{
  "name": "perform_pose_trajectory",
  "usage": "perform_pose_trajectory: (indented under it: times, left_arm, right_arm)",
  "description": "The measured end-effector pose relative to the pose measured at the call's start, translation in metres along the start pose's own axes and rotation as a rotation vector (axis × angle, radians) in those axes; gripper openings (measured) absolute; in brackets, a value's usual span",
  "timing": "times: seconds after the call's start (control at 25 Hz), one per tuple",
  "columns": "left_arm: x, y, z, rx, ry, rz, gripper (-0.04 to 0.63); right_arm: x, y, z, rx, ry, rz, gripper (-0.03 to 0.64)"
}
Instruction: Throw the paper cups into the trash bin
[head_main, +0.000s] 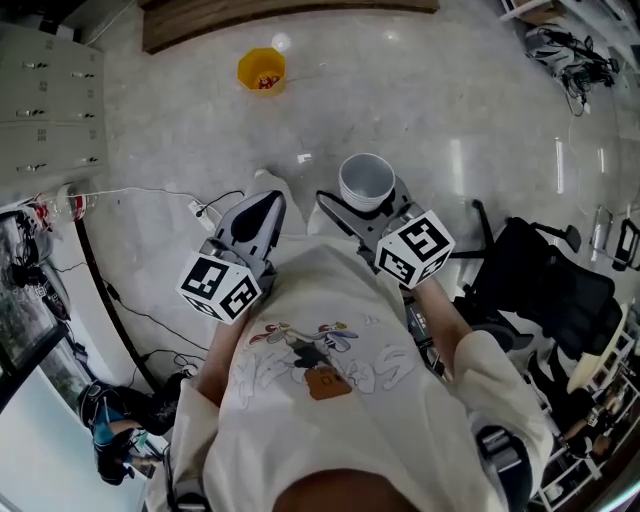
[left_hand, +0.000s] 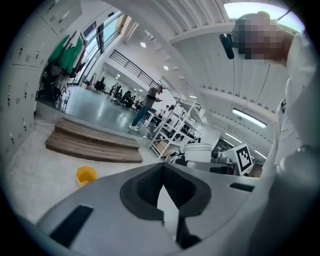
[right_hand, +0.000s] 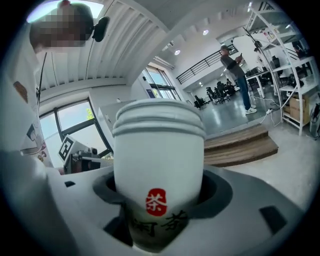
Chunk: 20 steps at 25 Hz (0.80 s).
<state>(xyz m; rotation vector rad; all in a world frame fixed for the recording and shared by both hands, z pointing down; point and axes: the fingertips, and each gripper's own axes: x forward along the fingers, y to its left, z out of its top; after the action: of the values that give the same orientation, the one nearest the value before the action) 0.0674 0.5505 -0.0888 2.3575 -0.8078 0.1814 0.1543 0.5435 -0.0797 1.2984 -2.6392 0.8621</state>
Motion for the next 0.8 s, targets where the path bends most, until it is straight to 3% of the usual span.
perform_pose_trajectory:
  times: [0.24, 0.56, 0.8]
  left_arm:
    - [0.038, 0.066, 0.032, -0.034, -0.007, 0.016, 0.006]
    - [0.081, 0.219, 0.133, -0.094, -0.025, 0.037, 0.006]
    - [0.106, 0.315, 0.18, -0.128, -0.003, 0.042, 0.006]
  right_arm:
    - [0.07, -0.037, 0.019, 0.004, 0.048, 0.01, 0.33]
    - [0.23, -0.082, 0.089, -0.046, 0.113, 0.017, 0.33]
    - [0.325, -0.121, 0.113, -0.041, 0.172, -0.023, 0.33]
